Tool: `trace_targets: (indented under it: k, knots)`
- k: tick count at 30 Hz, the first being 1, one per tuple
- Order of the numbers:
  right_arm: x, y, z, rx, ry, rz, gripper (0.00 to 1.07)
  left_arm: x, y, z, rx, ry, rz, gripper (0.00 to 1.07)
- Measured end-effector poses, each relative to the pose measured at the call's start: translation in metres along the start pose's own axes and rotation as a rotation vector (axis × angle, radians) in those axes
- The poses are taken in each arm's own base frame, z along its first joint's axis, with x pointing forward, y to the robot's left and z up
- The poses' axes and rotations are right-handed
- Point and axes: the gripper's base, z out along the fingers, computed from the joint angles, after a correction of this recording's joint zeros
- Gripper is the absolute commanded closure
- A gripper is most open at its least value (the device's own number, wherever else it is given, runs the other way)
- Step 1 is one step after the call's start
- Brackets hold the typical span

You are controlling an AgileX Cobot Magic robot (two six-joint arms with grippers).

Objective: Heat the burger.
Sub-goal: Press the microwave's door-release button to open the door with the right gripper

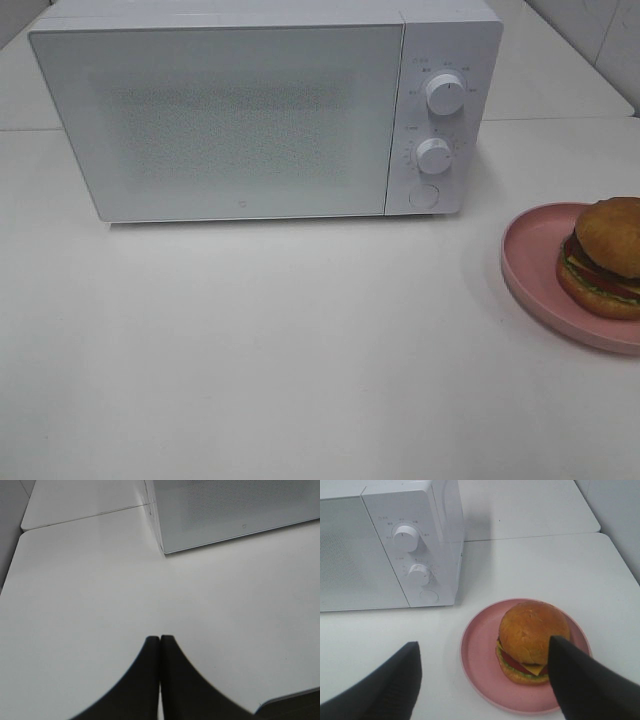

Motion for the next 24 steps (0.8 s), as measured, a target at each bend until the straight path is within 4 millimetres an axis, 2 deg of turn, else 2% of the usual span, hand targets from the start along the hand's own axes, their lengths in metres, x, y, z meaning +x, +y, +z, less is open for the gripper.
trace_targets:
  k: [2,3,5,8,10,11,12,13,14,15,16,17,18,19,20,21,22,24]
  knots:
    - [-0.010,0.000,0.021,0.001,0.001,0.001,0.40,0.000,0.000,0.000,0.000,0.000,0.000,1.06]
    - [-0.010,0.000,0.021,0.001,0.001,0.001,0.40,0.000,0.000,0.000,0.000,0.000,0.000,1.06]
    - [-0.018,0.000,0.037,0.001,-0.012,0.001,0.40,0.000,0.000,0.000,0.000,0.000,0.000,1.06]
    - [-0.020,0.000,0.043,0.001,-0.015,0.001,0.41,0.000,0.000,0.000,0.000,0.000,0.000,1.06]
    - [-0.026,0.000,0.067,0.002,-0.020,0.001,0.46,0.000,0.000,0.000,0.000,0.000,0.000,1.06]
    - [-0.026,0.000,0.067,0.002,-0.020,0.001,0.46,0.000,0.000,0.000,0.000,0.000,0.000,1.06]
    - [-0.028,0.000,0.073,0.002,-0.024,0.001,0.50,0.000,0.000,0.000,0.000,0.000,0.000,1.06]
    - [-0.030,-0.001,0.085,0.003,-0.036,0.002,0.57,0.000,0.000,0.000,0.000,0.000,0.000,1.06]
    - [-0.030,-0.001,0.085,0.003,-0.036,0.002,0.57,0.000,0.000,0.000,0.000,0.000,0.000,1.06]
    - [-0.033,-0.001,0.096,0.003,-0.049,0.002,0.63,0.000,0.000,0.000,0.000,0.000,0.000,1.06]
    - [-0.033,-0.001,0.102,0.003,-0.053,0.002,0.72,0.000,0.000,0.000,0.000,0.000,0.000,1.06]
    - [-0.033,-0.001,0.102,0.003,-0.053,0.002,0.72,0.000,0.000,0.000,0.000,0.000,0.000,1.06]
    - [-0.033,-0.001,0.113,0.004,-0.056,0.002,0.84,0.000,0.000,0.000,0.000,0.000,0.000,1.06]
    - [-0.034,-0.001,0.118,0.004,-0.061,0.002,0.89,0.000,0.000,0.000,0.000,0.000,0.000,1.06]
    - [-0.034,-0.001,0.118,0.004,-0.061,0.002,0.89,0.000,0.000,0.000,0.000,0.000,0.000,1.06]
    - [-0.034,-0.001,0.127,0.004,-0.074,0.002,0.96,0.000,0.000,0.000,0.000,0.000,0.000,1.06]
    - [-0.034,-0.001,0.127,0.004,-0.074,0.002,0.96,0.000,0.000,0.000,0.000,0.000,0.000,1.06]
    - [-0.034,-0.001,0.141,0.005,-0.091,0.008,1.03,0.000,0.000,0.000,0.000,0.000,0.000,1.06]
